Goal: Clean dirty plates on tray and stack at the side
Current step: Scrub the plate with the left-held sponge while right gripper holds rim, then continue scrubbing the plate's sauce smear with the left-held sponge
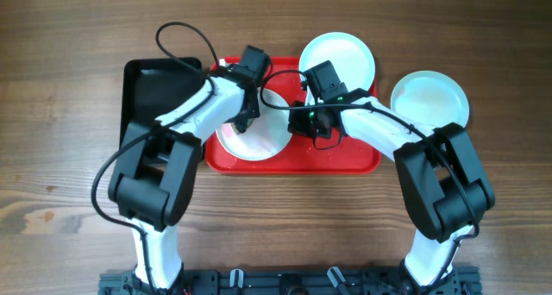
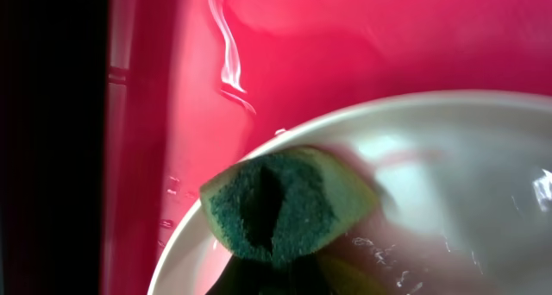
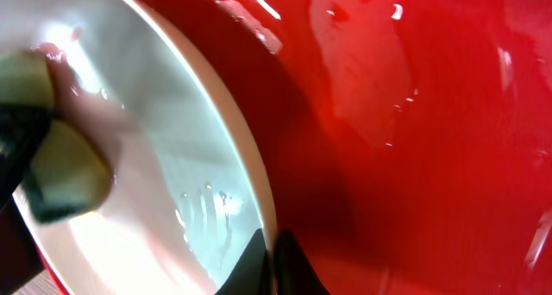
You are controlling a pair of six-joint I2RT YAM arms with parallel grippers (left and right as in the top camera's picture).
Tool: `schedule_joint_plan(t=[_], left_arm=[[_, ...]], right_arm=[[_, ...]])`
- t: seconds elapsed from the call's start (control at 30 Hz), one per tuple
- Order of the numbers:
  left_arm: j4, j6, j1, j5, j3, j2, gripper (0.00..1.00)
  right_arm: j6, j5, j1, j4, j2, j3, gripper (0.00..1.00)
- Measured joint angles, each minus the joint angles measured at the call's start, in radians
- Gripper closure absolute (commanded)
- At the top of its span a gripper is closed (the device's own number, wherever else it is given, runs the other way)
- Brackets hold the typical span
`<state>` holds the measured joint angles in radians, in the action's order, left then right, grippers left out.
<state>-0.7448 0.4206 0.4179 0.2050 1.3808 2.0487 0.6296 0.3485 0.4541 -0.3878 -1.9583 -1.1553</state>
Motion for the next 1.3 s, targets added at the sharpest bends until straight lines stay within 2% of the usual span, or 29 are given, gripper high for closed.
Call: schedule_joint_plan(t=[0.07,0.23,0.4,0.53,0.63,0.73,0.83,0.93,1.07,1.17,1.3], left_arm=[[-0.034,-0.121,-0.038,-0.19,0.003,-0.008,0.96],[-0.032,-0.234,-0.048,-0.454,-0.005,-0.003,0.96],[0.047,-0.246,-0.042,-0.596,-0.019,0.011,0.96],[0.123,-0.244,-0.032,-0.654,-0.027,0.022,0.96],[0.159,-0.23,-0.026,-0.655,-0.031,0.026,0.96],[0.182,-0.165,-0.018,-0.599,-0.031,0.025,0.96],[0.165,-0.051,0.0,-0.476,-0.024,0.014,0.96],[0.091,0.103,0.012,-0.281,-0.008,0.001,0.96],[0.027,0.188,0.002,-0.155,-0.002,-0.005,0.96],[0.001,0.175,-0.003,-0.152,0.002,-0.005,0.96],[-0.049,0.052,-0.025,-0.241,0.007,-0.005,0.96]], right_arm=[[-0.012,-0.002,-0.008,-0.017,0.0,0.002,0.96],[-0.027,0.011,-0.019,-0.014,-0.004,0.003,0.96],[-0.03,0.047,-0.024,0.033,-0.02,0.003,0.96],[-0.029,0.057,-0.024,0.039,-0.023,0.003,0.96],[-0.029,0.065,-0.025,0.042,-0.025,0.003,0.96],[-0.025,0.075,-0.025,0.053,-0.031,0.001,0.96],[-0.022,0.087,-0.024,0.06,-0.038,-0.004,0.96],[-0.022,0.112,-0.013,0.06,-0.043,-0.006,0.96],[-0.022,0.131,-0.002,0.064,-0.048,-0.006,0.96],[-0.022,0.137,-0.002,0.061,-0.048,-0.006,0.95],[-0.026,0.15,-0.002,0.047,-0.048,-0.006,0.96]])
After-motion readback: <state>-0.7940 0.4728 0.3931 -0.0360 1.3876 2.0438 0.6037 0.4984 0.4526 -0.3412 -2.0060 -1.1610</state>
